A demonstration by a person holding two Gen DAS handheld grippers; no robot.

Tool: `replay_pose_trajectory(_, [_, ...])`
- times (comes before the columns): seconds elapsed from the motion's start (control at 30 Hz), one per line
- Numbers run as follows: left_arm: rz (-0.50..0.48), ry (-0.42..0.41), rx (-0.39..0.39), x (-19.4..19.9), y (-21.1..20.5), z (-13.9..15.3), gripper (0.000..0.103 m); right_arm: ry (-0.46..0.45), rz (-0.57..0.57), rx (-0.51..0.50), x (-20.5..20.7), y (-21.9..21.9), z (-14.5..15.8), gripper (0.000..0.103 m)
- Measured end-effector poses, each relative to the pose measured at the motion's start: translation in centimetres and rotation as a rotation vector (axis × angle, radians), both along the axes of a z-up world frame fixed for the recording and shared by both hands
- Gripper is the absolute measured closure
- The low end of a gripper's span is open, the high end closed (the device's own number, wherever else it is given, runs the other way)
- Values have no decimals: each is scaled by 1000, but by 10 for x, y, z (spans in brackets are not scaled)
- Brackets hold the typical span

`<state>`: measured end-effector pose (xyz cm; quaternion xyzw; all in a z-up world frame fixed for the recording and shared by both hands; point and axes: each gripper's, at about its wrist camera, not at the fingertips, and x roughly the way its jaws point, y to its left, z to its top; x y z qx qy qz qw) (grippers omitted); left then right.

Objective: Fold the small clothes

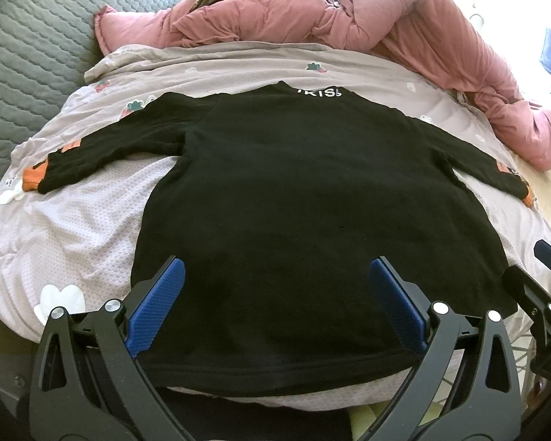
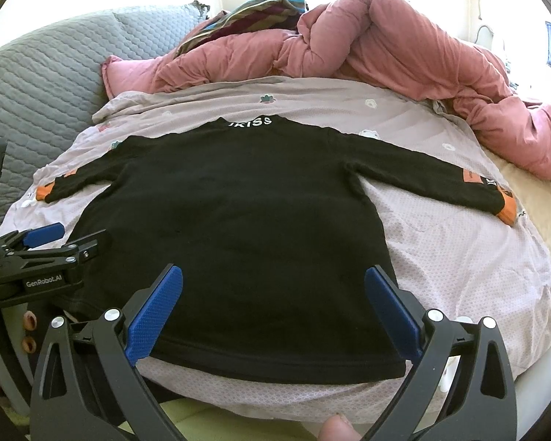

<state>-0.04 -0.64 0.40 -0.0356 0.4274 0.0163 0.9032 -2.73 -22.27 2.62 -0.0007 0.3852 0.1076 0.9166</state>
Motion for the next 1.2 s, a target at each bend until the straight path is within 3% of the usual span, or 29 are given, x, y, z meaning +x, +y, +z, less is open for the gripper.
replay_pose_trajectory(0.73, [-11,-3,12,5,-6,1,8,2,-2,28,5,-1,-1,4])
replay_pose_trajectory(1.2, [-43,-8,18,20,-21,5,8,-17,-34,36,21,-28,0,4])
